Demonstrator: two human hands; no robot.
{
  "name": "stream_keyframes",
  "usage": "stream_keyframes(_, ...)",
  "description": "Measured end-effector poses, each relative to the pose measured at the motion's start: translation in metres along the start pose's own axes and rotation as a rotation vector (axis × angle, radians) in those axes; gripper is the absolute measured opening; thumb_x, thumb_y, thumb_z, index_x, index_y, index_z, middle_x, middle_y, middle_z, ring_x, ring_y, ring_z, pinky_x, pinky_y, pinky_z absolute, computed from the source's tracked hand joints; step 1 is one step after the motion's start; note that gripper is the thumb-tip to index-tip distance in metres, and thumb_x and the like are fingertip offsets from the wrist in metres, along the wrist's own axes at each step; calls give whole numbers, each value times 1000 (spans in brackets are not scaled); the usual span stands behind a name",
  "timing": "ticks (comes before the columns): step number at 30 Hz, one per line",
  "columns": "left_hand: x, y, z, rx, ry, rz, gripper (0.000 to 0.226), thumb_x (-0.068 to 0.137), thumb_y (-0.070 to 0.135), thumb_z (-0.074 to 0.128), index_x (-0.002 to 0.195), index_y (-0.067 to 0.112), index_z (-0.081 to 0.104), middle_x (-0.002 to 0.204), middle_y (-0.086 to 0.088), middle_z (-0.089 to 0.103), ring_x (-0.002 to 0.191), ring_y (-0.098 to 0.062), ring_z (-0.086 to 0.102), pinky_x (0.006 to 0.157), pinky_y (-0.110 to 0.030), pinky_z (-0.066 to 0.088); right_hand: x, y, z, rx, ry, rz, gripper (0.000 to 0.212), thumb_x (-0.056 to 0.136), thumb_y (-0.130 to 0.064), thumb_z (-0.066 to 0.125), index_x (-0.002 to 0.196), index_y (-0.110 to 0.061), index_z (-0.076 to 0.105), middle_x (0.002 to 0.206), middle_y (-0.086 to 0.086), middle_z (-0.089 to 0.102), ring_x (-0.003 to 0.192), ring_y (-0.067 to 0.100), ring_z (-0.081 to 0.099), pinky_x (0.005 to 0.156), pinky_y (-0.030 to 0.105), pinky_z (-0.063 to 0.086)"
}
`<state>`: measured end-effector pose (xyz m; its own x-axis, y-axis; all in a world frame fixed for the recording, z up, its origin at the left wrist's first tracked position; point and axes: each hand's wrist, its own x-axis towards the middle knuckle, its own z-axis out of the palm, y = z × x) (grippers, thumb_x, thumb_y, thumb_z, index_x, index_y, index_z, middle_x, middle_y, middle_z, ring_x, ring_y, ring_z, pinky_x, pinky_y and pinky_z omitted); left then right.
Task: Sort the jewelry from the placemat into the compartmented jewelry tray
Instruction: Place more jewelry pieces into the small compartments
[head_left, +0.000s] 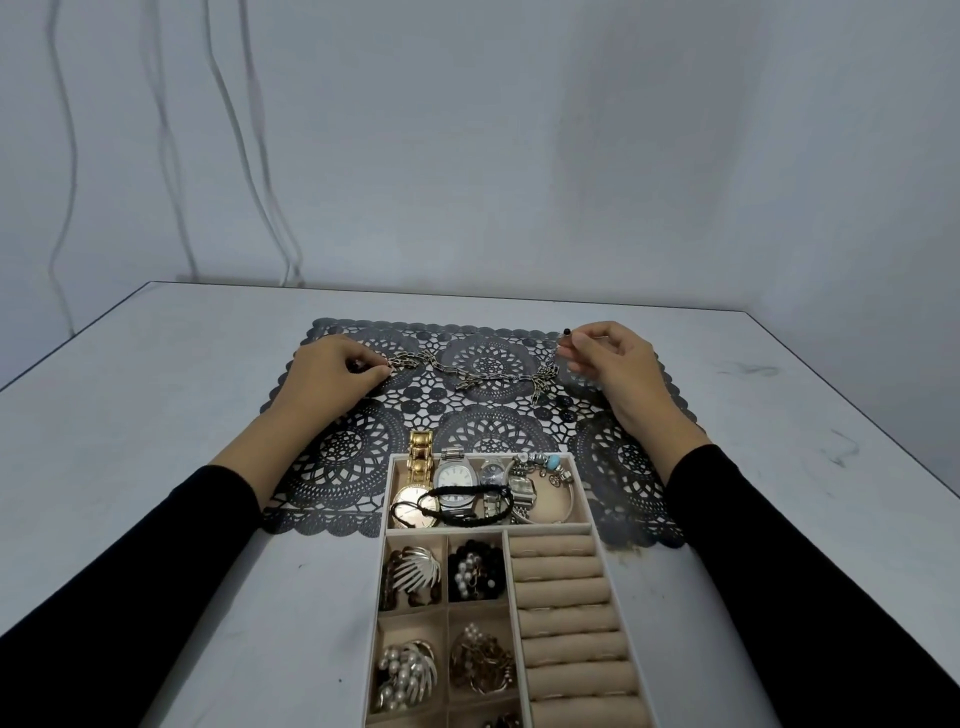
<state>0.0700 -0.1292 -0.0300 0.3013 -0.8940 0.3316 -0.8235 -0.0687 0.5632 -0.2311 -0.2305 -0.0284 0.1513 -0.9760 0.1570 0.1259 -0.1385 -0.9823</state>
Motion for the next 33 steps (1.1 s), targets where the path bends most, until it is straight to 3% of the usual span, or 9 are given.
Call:
stream_keyframes(10, -1, 1, -7, -12, -45, 0, 5, 87, 25, 69, 88, 25, 75, 95, 10, 65, 91, -8, 56, 81, -25, 41, -3, -3, 0, 80, -24, -13, 8, 89, -7, 63, 97, -4, 64, 94, 13, 73, 92, 22, 70, 75, 24, 58)
stream_keyframes(16, -2, -2, -7, -38, -57, 16, 13, 82, 39, 75, 89, 28, 76, 87, 18, 59, 90, -10, 56, 83, -33, 47, -3, -2, 0, 122, -37, -20, 12, 89, -6, 62, 100, -1, 63, 100, 19, 71, 91, 22, 70, 73, 22, 57)
stream_keyframes(23, 2, 1, -8, -29, -87, -37, 5, 82, 33, 76, 85, 29, 74, 84, 22, 58, 92, -10, 56, 86, -33, 47, -5, -2, 1, 136, -62, -11, 12, 89, -5, 62, 101, 0, 62, 98, 17, 71, 89, 21, 70, 72, 22, 57)
stream_keyframes(33, 0, -6, -3, -51, -103, 34, 6, 86, 27, 73, 90, 28, 68, 98, 8, 65, 95, -11, 56, 83, -27, 39, -6, -2, 3, 122, -87, -26, 12, 89, -6, 62, 100, -1, 63, 98, 18, 71, 88, 22, 70, 75, 23, 57)
